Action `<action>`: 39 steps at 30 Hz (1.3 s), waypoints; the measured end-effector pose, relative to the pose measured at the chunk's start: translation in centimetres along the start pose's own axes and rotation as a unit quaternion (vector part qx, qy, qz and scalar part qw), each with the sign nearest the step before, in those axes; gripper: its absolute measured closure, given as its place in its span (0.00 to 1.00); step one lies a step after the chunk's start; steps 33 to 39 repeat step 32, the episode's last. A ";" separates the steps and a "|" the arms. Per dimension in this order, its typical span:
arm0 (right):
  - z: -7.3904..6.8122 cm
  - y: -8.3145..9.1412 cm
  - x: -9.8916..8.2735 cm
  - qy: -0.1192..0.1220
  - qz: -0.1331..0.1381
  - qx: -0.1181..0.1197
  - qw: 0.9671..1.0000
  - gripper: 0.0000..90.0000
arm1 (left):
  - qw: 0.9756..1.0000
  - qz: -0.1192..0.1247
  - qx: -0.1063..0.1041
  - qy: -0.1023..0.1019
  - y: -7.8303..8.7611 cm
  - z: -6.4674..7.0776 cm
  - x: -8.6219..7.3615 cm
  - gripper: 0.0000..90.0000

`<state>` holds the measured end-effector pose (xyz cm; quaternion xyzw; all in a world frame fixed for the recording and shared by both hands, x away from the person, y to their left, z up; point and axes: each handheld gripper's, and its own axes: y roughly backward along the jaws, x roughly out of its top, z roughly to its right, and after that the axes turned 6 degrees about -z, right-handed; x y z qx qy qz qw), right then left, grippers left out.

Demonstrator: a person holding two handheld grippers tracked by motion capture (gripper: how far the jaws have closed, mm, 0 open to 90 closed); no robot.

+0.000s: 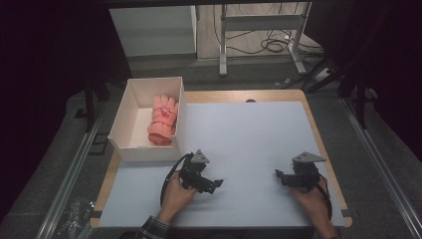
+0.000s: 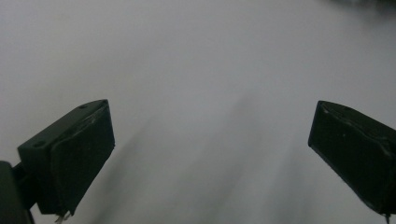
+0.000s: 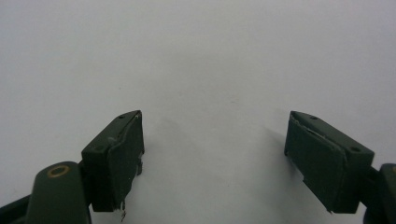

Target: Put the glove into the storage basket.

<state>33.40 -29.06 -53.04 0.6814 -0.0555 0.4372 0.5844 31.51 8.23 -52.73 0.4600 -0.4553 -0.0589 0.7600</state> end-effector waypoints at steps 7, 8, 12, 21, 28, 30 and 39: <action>0.0 0.0 0.0 0.000 0.000 0.000 1.000 0.22 | 1.000 0.001 0.001 0.012 -0.2 -0.5 -1.2 0.01; 0.0 0.0 0.0 0.000 0.000 0.000 1.000 0.22 | 1.000 0.000 0.001 0.016 -0.3 -0.6 -1.6 0.01; 0.0 0.0 0.0 0.000 0.000 0.000 1.000 0.22 | 1.000 0.000 0.004 0.011 -0.4 -0.7 -2.2 0.01; 0.0 0.0 0.0 0.000 0.000 0.000 1.000 0.22 | 1.000 -0.006 0.021 -0.005 -0.6 -0.3 -2.3 0.00; 0.0 0.0 0.0 0.000 0.000 -0.001 1.000 0.22 | 0.997 -0.026 0.057 -0.034 -1.0 0.5 -2.1 0.00; 0.0 0.0 0.0 0.000 0.000 0.000 1.000 0.22 | 0.997 -0.027 0.057 -0.034 -1.0 0.5 -2.1 0.00; 0.0 0.0 0.0 -0.001 0.000 0.000 1.000 0.22 | 0.997 -0.027 0.057 -0.034 -1.0 0.5 -2.1 0.00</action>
